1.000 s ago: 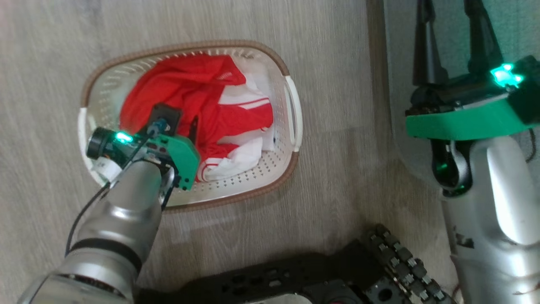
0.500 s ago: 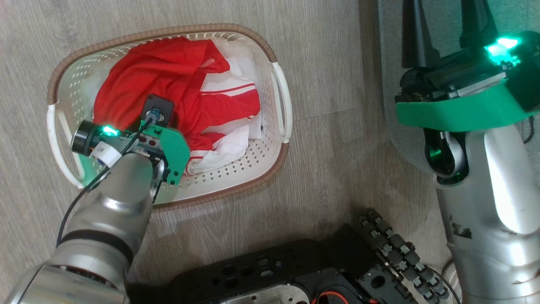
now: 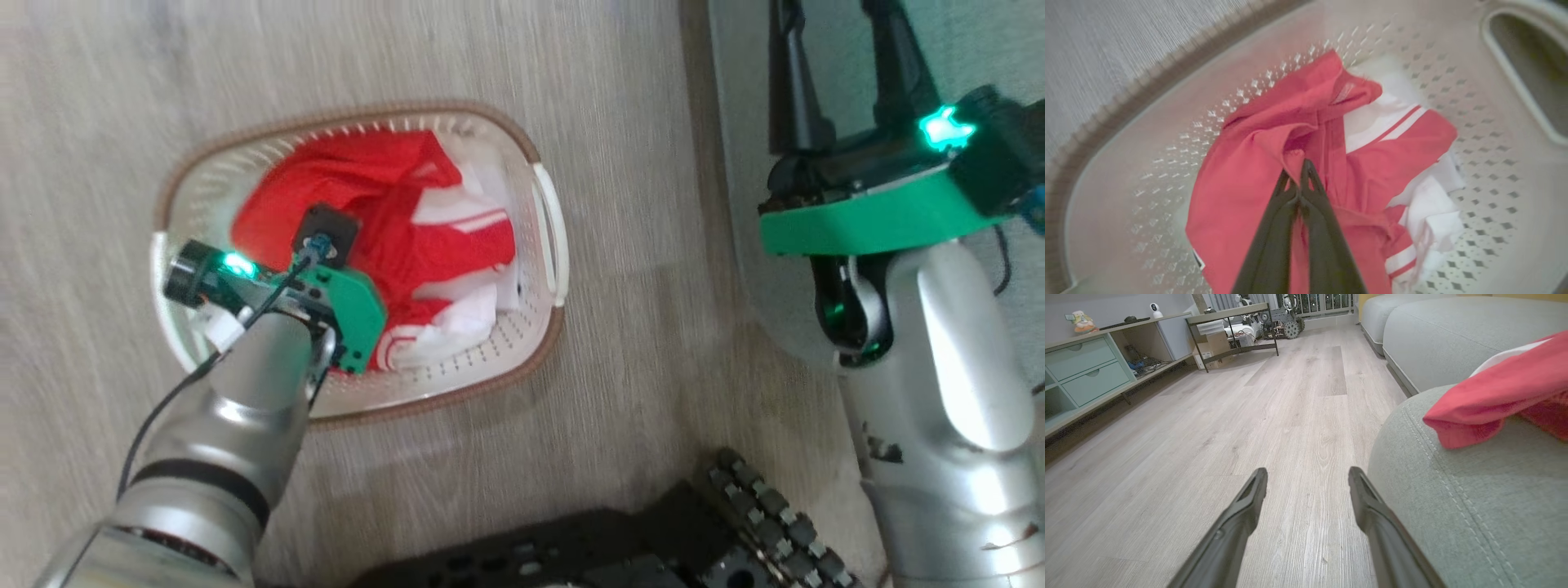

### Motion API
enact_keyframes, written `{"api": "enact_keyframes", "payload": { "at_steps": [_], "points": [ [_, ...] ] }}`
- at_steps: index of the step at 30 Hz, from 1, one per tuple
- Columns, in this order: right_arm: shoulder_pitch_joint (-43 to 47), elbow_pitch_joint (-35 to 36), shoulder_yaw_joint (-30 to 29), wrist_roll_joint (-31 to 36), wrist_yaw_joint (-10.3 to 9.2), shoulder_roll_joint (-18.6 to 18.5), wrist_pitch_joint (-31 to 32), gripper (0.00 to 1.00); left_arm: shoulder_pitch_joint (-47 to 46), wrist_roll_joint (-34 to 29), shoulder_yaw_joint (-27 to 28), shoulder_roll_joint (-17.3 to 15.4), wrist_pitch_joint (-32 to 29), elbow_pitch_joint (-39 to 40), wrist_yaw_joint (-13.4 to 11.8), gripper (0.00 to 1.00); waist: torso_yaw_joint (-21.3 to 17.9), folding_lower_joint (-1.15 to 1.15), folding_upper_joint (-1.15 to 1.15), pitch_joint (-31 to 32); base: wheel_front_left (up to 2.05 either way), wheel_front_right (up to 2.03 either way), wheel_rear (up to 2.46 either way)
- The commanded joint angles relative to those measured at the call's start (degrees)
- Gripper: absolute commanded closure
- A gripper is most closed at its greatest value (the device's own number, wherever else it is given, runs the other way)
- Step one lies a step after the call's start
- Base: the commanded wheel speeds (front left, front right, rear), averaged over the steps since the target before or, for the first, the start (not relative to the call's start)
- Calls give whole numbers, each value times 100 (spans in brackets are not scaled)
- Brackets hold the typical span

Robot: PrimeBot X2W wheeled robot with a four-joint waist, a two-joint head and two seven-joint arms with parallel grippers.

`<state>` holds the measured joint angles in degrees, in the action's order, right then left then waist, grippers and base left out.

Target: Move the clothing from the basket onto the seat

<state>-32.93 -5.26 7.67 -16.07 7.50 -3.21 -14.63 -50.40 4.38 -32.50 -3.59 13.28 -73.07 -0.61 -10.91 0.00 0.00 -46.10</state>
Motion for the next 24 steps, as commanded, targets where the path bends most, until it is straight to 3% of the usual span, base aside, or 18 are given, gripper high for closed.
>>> {"api": "enact_keyframes", "payload": {
  "at_steps": [1, 24],
  "points": [
    [284, 69, 51, 51, -1, 34, -37, 0, 257, 114, 151, -49, 97, 150, 51, 100, 124, 0, 0, 475, 0, 0, 0],
    [2160, -1523, -46, 400, -1, 34, -37, 0, 1444, 671, 579, -254, 171, 2650, 308, 100, 615, 0, 0, 4363, 0, 0, 0]
  ]
}}
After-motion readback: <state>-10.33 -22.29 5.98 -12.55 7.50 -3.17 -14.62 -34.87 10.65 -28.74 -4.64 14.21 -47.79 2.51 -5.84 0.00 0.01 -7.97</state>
